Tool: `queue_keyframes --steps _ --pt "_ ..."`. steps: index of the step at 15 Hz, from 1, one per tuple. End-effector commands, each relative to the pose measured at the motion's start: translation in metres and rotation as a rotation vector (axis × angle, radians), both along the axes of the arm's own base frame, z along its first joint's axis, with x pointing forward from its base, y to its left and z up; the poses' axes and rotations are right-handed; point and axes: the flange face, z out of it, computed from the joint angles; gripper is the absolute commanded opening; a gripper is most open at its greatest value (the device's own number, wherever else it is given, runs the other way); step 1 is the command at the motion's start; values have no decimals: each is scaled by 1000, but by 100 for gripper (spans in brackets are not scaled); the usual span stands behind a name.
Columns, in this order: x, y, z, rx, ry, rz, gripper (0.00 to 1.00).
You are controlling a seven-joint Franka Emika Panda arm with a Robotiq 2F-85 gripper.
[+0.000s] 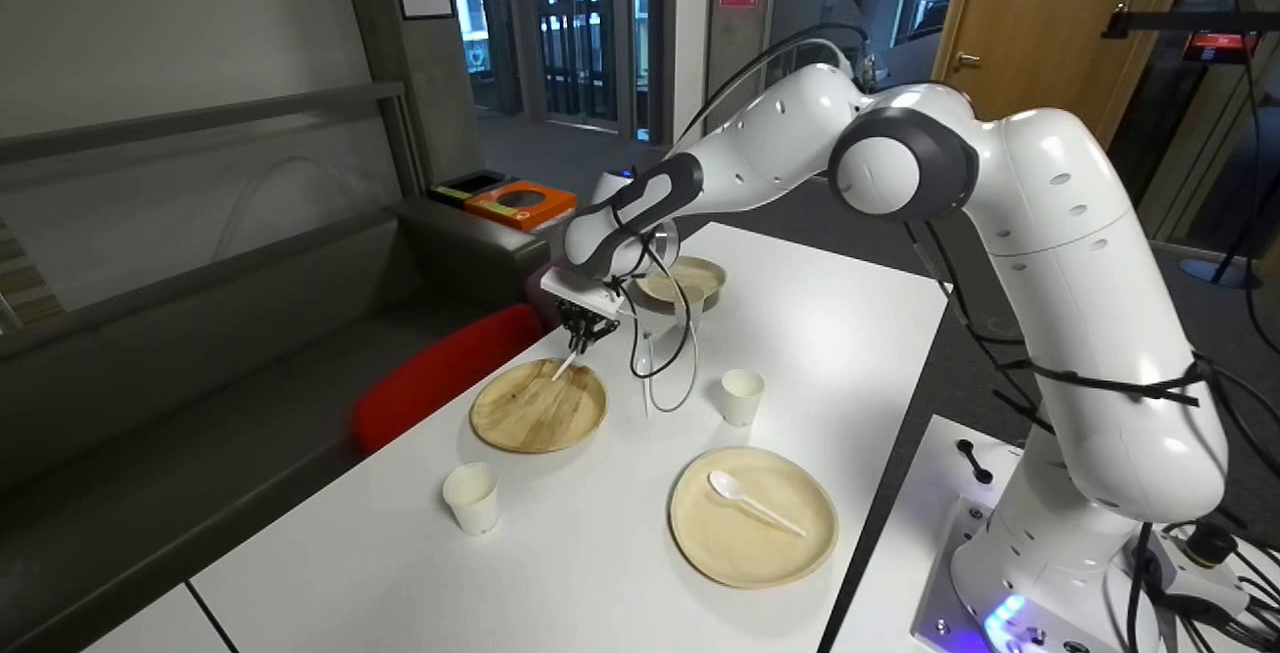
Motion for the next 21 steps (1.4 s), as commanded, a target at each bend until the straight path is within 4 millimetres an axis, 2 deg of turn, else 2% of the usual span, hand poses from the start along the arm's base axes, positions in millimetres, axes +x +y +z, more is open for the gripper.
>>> queue_keyframes --steps 1,4,6,8,11,14,17,21 --pt "25 -1 -8 99 15 -173 2" --pt "37 -26 -7 160 20 -313 2" --pt "40 -44 2 195 6 -409 2" --pt "39 -52 11 213 -31 -509 2" --pt "35 -55 22 211 -137 -648 2" --pt "32 -52 27 215 -162 -721 2" --pt "30 -46 25 236 -120 -754 2" --pt "29 -34 25 325 14 -708 2"
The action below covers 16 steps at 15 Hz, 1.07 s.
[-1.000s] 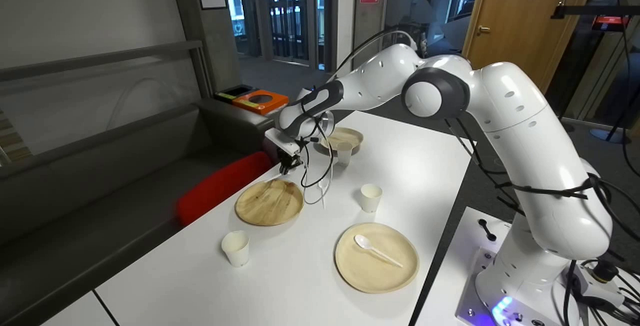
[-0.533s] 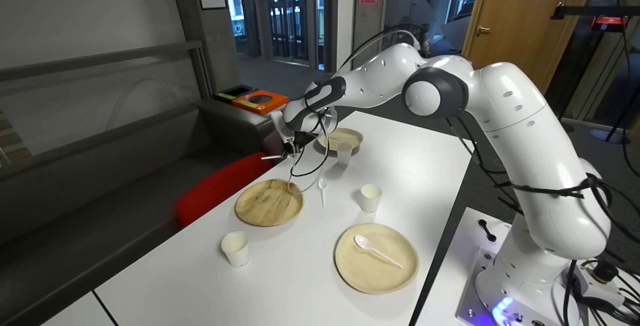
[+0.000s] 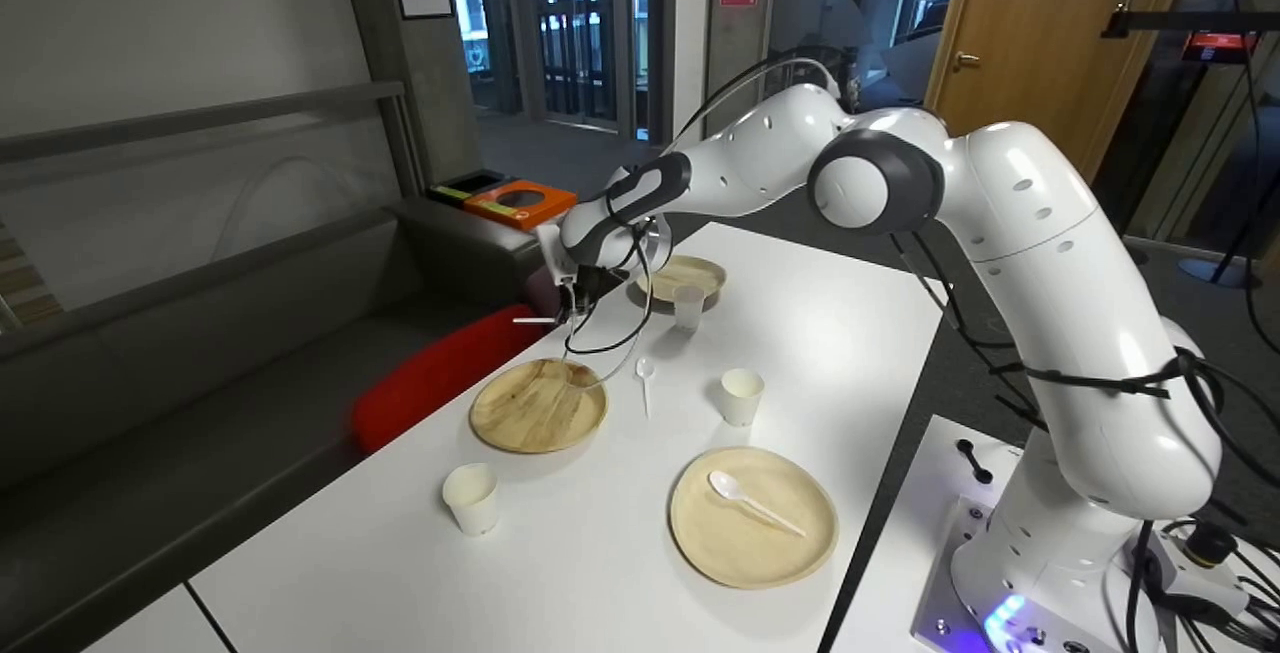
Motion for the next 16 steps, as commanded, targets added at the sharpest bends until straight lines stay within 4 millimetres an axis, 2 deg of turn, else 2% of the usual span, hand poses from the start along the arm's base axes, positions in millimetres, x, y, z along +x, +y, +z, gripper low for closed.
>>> queue_keyframes --steps 1,4,10,16 --pt "-12 4 17 88 59 5 2" --pt "-15 1 16 60 106 -38 2" --pt "-22 -11 7 -113 231 -182 2" --pt "-20 -4 24 37 164 -230 2"
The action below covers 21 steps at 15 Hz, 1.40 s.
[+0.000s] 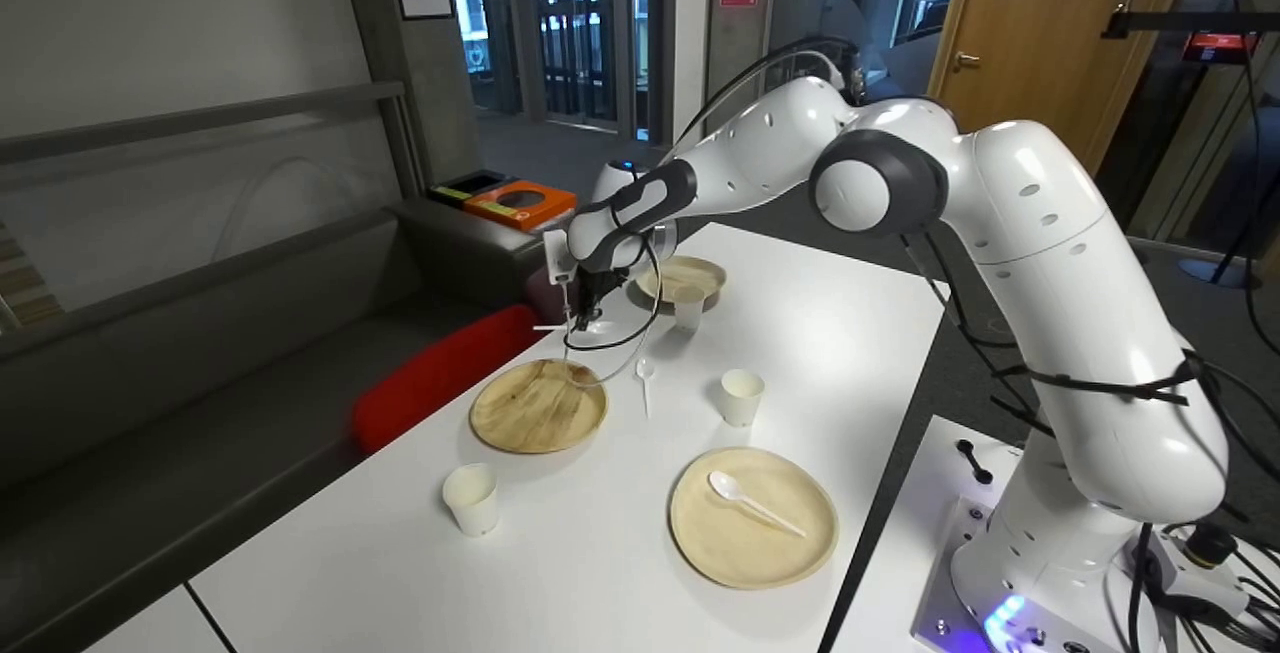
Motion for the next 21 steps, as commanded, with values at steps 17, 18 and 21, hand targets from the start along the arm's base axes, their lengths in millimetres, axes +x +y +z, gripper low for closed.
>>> queue_keyframes --steps 17,18,21 --pt "2 8 17 175 -106 -103 2" --pt "1 8 15 178 -100 -114 2" --pt "-4 9 14 179 -106 -148 2"
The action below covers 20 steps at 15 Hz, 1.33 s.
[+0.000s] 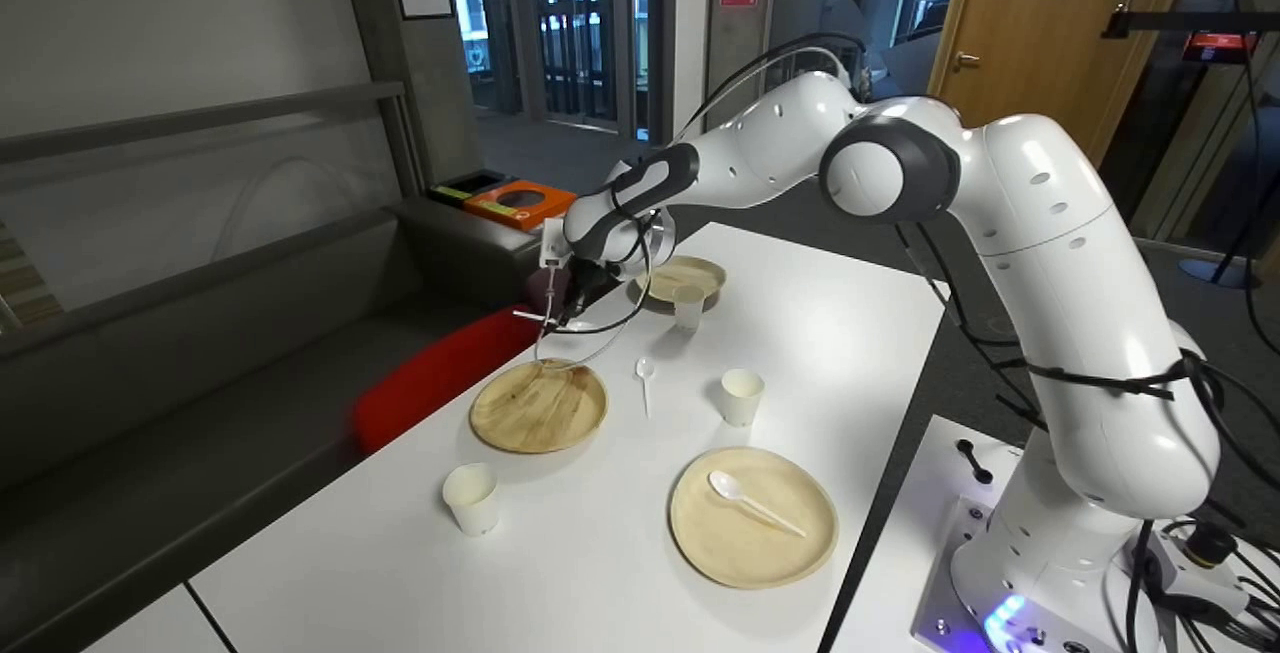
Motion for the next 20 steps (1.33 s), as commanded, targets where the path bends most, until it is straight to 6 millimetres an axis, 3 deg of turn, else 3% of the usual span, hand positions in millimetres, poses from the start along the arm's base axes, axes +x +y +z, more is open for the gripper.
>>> queue_keyframes --steps 1,4,9,15,17,20 --pt "-5 -1 7 4 -17 -60 2" --pt "-5 -2 8 30 22 -92 2" --pt "-10 12 -19 126 215 -45 2" --pt "-4 11 -27 -76 118 -245 2" --pt "-3 21 -31 -106 148 -262 2" --pt "-9 52 -37 -36 250 -161 2"
